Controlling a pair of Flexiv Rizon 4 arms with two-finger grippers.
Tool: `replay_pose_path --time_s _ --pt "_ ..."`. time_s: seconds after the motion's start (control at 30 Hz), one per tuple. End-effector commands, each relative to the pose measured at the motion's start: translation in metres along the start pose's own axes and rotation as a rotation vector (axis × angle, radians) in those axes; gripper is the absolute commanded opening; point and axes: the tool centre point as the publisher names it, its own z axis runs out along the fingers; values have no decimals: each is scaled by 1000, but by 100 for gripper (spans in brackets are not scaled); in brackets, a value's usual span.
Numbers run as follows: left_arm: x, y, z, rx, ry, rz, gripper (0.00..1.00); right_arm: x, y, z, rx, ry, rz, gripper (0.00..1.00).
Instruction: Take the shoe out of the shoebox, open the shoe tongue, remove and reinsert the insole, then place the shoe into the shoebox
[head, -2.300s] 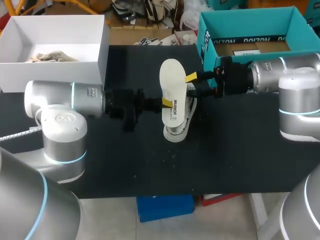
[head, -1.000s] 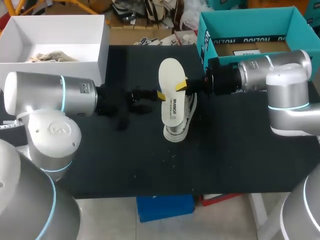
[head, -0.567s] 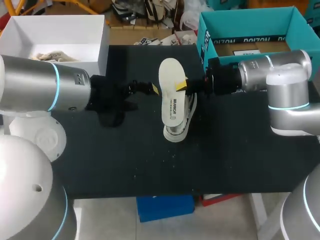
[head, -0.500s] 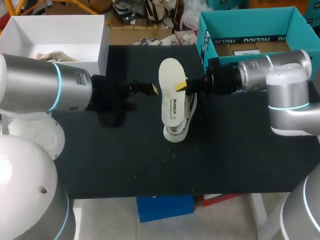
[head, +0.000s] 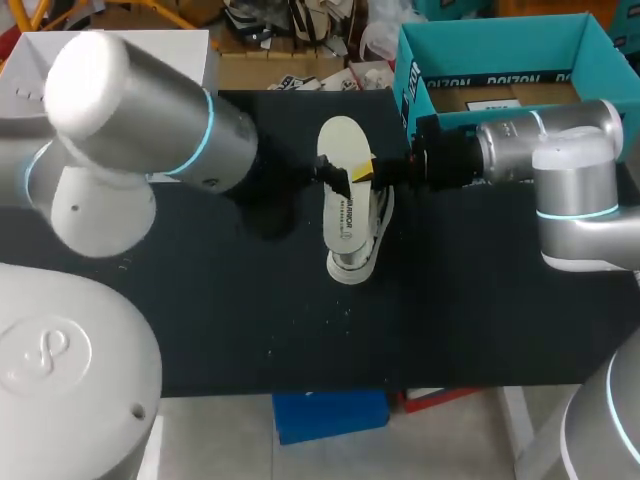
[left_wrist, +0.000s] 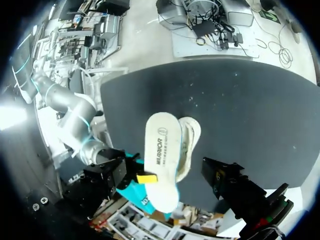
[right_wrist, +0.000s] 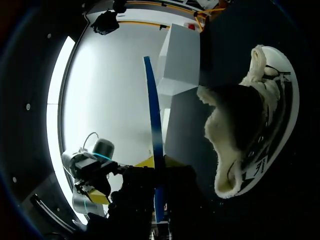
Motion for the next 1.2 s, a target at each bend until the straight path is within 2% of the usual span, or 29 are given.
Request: replay_pose_path --time_s 0.03,0.3,0.67,0.9,1.2 --pt "-13 7 10 35 365 17 100 0 1 1 1 -1 1 0" --pt "-22 5 18 68 367 45 100 0 1 1 1 -1 1 0" --pt "-21 6 29 88 371 25 100 0 1 1 1 -1 1 0" --pt "-23 23 38 83 346 31 100 0 1 1 1 -1 1 0" --pt "-29 62 43 60 328 58 100 0 1 1 1 -1 1 0"
